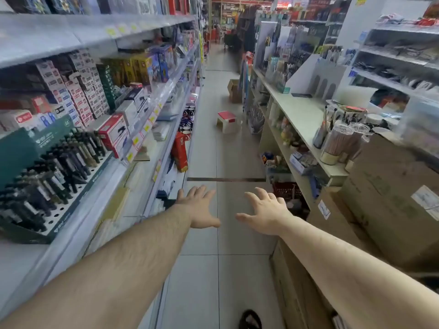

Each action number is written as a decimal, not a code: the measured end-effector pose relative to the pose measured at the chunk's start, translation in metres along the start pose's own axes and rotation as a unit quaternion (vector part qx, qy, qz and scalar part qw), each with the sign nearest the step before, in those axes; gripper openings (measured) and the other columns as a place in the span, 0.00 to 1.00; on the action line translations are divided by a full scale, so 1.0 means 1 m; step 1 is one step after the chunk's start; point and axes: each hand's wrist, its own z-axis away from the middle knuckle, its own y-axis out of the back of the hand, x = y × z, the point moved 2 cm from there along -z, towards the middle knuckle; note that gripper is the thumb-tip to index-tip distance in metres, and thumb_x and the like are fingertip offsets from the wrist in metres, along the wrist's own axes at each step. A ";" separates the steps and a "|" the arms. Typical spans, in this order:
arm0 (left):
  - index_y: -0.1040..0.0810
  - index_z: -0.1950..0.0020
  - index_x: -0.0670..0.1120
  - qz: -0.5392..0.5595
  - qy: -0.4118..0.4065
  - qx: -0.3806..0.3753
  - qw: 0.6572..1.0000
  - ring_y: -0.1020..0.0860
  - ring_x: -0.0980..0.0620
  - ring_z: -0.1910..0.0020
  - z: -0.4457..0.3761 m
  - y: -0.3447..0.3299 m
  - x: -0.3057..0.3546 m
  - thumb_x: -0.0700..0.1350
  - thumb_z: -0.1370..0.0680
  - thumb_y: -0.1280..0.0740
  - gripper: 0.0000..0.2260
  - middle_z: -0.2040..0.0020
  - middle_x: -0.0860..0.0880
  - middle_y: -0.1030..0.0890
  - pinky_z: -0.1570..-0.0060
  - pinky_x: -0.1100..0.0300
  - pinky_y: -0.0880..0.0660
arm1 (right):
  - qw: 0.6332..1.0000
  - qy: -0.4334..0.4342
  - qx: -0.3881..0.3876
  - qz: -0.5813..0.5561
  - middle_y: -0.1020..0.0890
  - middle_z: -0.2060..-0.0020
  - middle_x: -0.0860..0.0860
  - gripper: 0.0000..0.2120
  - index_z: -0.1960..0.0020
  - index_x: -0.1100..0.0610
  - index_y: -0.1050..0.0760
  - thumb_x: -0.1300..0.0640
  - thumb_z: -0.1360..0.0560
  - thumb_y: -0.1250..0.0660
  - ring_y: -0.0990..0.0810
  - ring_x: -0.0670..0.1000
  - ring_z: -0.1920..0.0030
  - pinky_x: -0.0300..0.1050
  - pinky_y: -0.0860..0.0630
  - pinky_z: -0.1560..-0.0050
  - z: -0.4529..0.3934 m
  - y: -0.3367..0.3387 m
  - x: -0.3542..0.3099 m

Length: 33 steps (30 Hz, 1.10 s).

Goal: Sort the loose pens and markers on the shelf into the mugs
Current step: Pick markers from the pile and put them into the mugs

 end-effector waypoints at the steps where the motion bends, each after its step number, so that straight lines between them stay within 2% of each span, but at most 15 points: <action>1: 0.58 0.20 0.54 -0.006 0.001 -0.002 1.000 0.58 0.46 0.21 -0.019 0.005 0.005 0.67 0.30 0.37 0.46 0.19 0.49 0.58 0.26 0.39 0.58 | 1.000 0.001 -0.003 -0.011 0.49 0.21 0.52 0.40 0.21 0.46 0.49 0.27 0.27 0.46 0.47 0.59 0.23 0.59 0.48 0.25 -0.017 0.002 0.012; 8: 0.54 0.20 0.54 -0.001 0.038 -0.027 0.999 0.54 0.48 0.21 -0.172 0.051 0.033 0.67 0.30 0.37 0.45 0.19 0.50 0.54 0.26 0.40 0.55 | 0.999 0.009 -0.017 -0.042 0.47 0.21 0.53 0.38 0.21 0.47 0.46 0.30 0.25 0.45 0.45 0.58 0.24 0.58 0.48 0.26 -0.163 0.043 0.099; 13: 0.54 0.20 0.54 0.067 0.058 -0.011 0.996 0.52 0.49 0.21 -0.273 0.091 0.029 0.67 0.30 0.37 0.45 0.19 0.52 0.53 0.26 0.41 0.53 | 0.999 0.011 -0.018 -0.029 0.44 0.23 0.52 0.37 0.23 0.47 0.44 0.30 0.26 0.44 0.43 0.58 0.24 0.58 0.46 0.26 -0.269 0.082 0.141; 18: 0.53 0.20 0.53 0.079 0.087 -0.013 0.993 0.49 0.48 0.22 -0.370 0.115 -0.010 0.67 0.30 0.37 0.45 0.20 0.51 0.49 0.27 0.42 0.50 | 0.999 0.029 -0.040 -0.008 0.44 0.23 0.53 0.36 0.23 0.46 0.44 0.30 0.26 0.44 0.43 0.58 0.25 0.58 0.46 0.27 -0.380 0.107 0.153; 20: 0.53 0.21 0.54 0.088 0.088 -0.012 0.992 0.50 0.47 0.22 -0.414 0.129 -0.028 0.66 0.30 0.36 0.44 0.20 0.51 0.50 0.27 0.41 0.52 | 0.999 0.035 -0.037 -0.003 0.43 0.23 0.53 0.36 0.23 0.46 0.43 0.30 0.25 0.44 0.43 0.58 0.25 0.58 0.46 0.27 -0.432 0.120 0.153; 26: 0.53 0.21 0.55 0.116 0.082 0.007 0.990 0.48 0.48 0.23 -0.577 0.187 -0.093 0.66 0.31 0.38 0.44 0.21 0.52 0.47 0.28 0.43 0.49 | 0.999 0.036 -0.037 -0.001 0.44 0.23 0.51 0.37 0.23 0.46 0.44 0.30 0.26 0.43 0.43 0.57 0.25 0.56 0.47 0.27 -0.595 0.166 0.144; 33: 0.52 0.21 0.54 0.125 0.096 -0.010 0.987 0.46 0.47 0.23 -0.745 0.254 -0.138 0.64 0.29 0.36 0.43 0.21 0.51 0.46 0.28 0.43 0.49 | 0.998 0.059 -0.033 -0.007 0.43 0.23 0.50 0.35 0.22 0.46 0.44 0.32 0.24 0.43 0.43 0.56 0.25 0.55 0.47 0.26 -0.766 0.229 0.156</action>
